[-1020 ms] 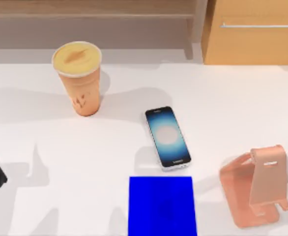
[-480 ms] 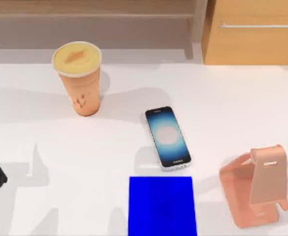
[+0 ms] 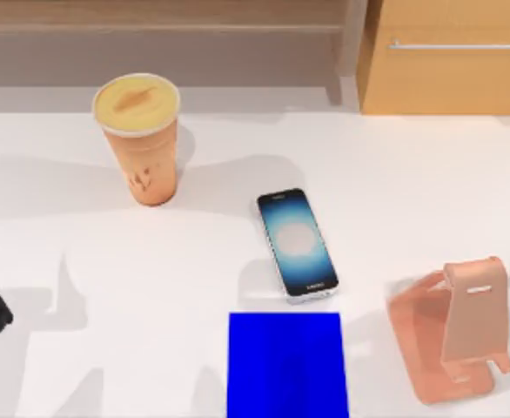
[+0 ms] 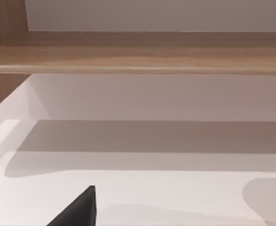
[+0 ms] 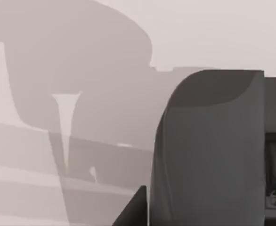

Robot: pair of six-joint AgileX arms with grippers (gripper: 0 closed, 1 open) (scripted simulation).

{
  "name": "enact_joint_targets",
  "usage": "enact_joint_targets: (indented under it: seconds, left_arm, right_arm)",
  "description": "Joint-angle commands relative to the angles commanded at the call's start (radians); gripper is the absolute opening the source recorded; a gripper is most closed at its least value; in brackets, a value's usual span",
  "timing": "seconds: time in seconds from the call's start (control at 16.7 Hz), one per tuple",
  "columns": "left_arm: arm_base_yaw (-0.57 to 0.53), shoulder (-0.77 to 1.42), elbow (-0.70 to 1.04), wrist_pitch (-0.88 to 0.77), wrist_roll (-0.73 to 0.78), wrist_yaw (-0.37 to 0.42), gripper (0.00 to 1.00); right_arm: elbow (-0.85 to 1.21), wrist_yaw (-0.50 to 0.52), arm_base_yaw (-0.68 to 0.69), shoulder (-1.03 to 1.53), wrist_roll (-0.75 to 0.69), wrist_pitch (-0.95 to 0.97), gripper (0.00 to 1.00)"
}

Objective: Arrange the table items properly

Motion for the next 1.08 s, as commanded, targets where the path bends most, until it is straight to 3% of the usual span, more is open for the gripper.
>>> enact_joint_targets:
  seconds: [0.48, 0.84, 1.08]
  left_arm:
    - [0.0, 0.0, 0.0, 0.0, 0.0, 0.0, 1.0]
    - [0.0, 0.0, 0.0, 0.0, 0.0, 0.0, 1.0]
    - [0.0, 0.0, 0.0, 0.0, 0.0, 0.0, 1.0]
  right_arm:
    - [0.19, 0.0, -0.002, -0.125, -0.006, -0.319, 0.0]
    - [0.197, -0.002, 0.008, -0.129, 0.007, -0.315, 0.0]
    - [0.269, -0.014, 0.124, -0.161, 0.148, -0.23, 0.0]
